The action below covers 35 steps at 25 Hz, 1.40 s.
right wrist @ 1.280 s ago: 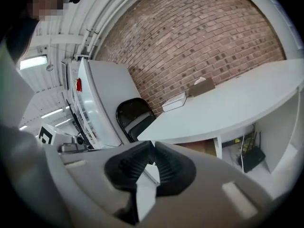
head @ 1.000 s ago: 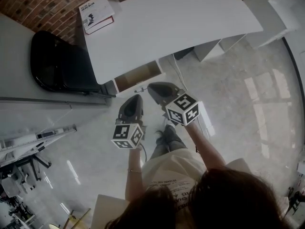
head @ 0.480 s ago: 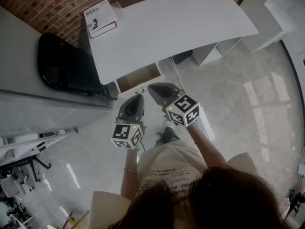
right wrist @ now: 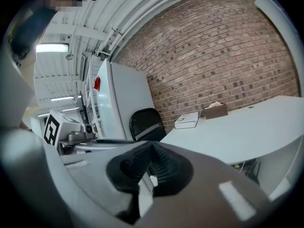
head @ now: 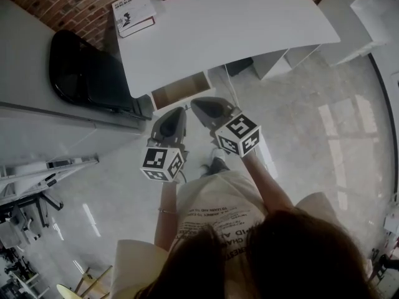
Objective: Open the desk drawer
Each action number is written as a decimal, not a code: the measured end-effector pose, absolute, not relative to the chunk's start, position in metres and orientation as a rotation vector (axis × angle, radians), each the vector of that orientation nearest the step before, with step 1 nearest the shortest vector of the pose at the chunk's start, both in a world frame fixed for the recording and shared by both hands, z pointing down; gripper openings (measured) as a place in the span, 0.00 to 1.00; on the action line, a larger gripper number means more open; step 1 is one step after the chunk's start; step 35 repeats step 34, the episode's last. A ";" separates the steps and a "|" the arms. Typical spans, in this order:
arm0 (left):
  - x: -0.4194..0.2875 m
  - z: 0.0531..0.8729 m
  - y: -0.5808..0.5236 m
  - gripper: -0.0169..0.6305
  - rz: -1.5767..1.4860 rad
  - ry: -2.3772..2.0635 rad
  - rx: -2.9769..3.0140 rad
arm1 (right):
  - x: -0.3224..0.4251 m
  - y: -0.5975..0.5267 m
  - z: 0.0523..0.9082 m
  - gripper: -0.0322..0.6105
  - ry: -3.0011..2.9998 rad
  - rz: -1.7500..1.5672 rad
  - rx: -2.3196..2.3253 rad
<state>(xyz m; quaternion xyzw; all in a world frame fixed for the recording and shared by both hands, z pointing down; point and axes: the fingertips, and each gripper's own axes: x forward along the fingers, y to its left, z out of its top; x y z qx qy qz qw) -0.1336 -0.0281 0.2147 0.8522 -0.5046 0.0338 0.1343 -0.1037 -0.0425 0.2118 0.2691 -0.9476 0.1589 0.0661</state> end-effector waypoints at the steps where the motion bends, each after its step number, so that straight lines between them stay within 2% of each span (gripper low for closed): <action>1: -0.134 0.214 -0.029 0.02 0.098 -1.464 2.471 | -0.104 -0.043 0.212 0.05 -2.859 0.481 0.808; 35: -0.116 0.216 -0.043 0.02 0.112 -1.496 2.458 | -0.094 -0.054 0.211 0.05 -2.898 0.470 0.717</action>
